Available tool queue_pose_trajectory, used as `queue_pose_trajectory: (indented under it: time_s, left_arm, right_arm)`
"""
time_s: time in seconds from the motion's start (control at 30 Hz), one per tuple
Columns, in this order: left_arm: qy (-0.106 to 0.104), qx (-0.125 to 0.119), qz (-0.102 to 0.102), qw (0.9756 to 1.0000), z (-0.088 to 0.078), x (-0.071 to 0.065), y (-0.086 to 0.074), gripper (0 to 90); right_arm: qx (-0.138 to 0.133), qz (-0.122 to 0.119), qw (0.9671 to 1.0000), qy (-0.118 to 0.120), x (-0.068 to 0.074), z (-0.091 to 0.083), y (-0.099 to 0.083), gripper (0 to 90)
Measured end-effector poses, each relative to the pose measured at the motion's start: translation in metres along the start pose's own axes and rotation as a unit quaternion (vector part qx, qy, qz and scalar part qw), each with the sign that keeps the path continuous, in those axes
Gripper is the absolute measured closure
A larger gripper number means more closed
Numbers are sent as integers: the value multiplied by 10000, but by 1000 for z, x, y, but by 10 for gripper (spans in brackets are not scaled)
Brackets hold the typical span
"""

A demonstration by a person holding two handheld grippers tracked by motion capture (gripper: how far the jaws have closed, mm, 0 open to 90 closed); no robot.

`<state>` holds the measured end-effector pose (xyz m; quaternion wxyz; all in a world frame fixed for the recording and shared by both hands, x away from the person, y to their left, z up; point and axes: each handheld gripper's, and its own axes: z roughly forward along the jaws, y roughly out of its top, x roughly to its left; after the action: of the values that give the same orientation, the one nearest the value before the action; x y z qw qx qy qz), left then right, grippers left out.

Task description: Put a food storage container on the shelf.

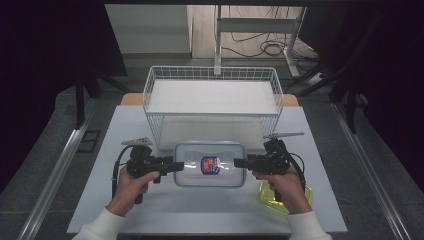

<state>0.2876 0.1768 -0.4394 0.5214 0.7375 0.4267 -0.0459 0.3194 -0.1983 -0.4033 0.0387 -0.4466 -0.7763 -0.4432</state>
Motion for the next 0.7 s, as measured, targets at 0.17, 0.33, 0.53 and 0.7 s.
queue_pose_trajectory:
  time_s: [0.17,0.33,0.53,0.7]
  left_arm:
    - [18,-42,107,9999,-8,-7,14,511]
    - [36,-115,207,9997,-16,-15,31,511]
    - [52,-235,312,9992,-26,-23,54,511]
    - [85,-313,378,9988,-33,-27,71,511]
  right_arm:
    - [-88,-51,9999,-4,7,-9,10,462]
    - [-187,-91,9998,-12,14,-18,22,462]
    - [-311,-189,9993,-45,24,-31,42,458]
    - [-409,-267,9988,-29,27,-37,59,458]
